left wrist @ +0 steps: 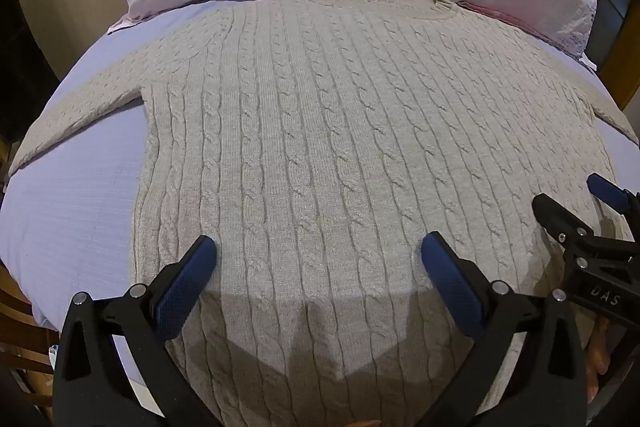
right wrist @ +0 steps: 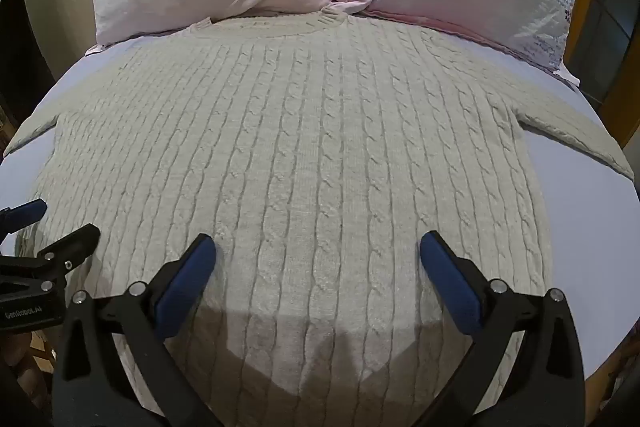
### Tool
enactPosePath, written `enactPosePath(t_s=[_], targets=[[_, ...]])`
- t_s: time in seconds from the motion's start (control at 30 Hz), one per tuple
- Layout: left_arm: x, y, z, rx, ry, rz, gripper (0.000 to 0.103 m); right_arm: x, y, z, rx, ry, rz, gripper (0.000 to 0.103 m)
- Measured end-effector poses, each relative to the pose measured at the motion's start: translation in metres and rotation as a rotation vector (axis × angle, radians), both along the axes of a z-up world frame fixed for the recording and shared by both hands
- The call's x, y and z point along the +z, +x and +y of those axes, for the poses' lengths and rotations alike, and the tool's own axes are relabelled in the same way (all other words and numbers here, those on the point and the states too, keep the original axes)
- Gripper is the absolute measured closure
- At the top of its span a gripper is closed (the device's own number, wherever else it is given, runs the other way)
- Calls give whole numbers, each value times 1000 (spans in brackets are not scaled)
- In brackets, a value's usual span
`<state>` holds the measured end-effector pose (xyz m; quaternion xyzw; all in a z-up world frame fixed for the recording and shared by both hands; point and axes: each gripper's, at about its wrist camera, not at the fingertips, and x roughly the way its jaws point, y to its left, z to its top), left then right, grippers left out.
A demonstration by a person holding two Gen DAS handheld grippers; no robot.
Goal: Fold small clothes
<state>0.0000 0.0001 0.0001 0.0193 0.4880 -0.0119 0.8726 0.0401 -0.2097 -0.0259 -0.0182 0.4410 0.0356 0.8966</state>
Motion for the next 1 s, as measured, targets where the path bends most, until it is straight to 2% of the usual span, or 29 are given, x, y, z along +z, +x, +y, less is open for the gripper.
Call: enactPosePath(t_s=[1.0], targets=[[0,0,0,0,1,-4,1,0,-2,0,0,-2,-1,2]])
